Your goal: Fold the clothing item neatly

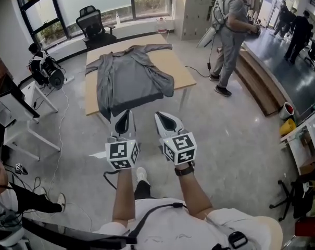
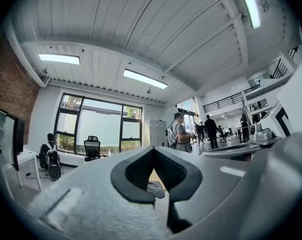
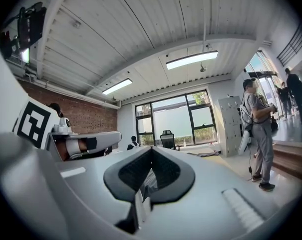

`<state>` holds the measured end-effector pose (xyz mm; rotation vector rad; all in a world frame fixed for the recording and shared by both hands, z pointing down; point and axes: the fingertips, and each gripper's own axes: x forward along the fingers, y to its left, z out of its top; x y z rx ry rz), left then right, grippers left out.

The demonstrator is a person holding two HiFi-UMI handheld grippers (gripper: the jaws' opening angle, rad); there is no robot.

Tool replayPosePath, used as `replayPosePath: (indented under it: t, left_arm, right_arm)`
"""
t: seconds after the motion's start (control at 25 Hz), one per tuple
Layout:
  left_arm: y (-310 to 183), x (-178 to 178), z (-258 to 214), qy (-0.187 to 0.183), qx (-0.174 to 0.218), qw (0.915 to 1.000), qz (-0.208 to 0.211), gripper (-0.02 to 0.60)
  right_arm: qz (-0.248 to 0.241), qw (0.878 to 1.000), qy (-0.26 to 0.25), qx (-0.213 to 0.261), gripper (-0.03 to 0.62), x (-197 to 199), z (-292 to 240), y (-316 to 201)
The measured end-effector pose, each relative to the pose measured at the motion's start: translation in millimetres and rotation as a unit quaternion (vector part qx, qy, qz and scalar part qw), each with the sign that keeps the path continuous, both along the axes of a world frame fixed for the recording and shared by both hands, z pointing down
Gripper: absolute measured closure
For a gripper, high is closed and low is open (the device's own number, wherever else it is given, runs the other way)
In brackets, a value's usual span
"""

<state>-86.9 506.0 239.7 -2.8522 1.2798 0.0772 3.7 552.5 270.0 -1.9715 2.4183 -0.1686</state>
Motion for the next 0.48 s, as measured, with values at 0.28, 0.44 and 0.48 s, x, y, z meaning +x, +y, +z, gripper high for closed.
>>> replayPosePath:
  t: [0.28,0.44,0.48]
  left_arm:
    - [-98.9,21.9,7.3,0.009,-0.006,0.9999,0.005,0.575]
    - [-163.6,2.1,-0.9,0.016,-0.002,0.9998,-0.007,0.575]
    - [-180.3,-8.2,-1.8,0.019,0.001,0.9997,-0.012,0.575]
  right_arm:
    - [0.015,1.000,0.019,-0.006,0.589,20.4,-0.4,-94.1]
    - [0.026,0.999,0.019,-0.006,0.589,15.7,-9.8,-167.6]
    - [0.024,0.999,0.020,-0.007,0.592,8.7,-9.2,-188.7]
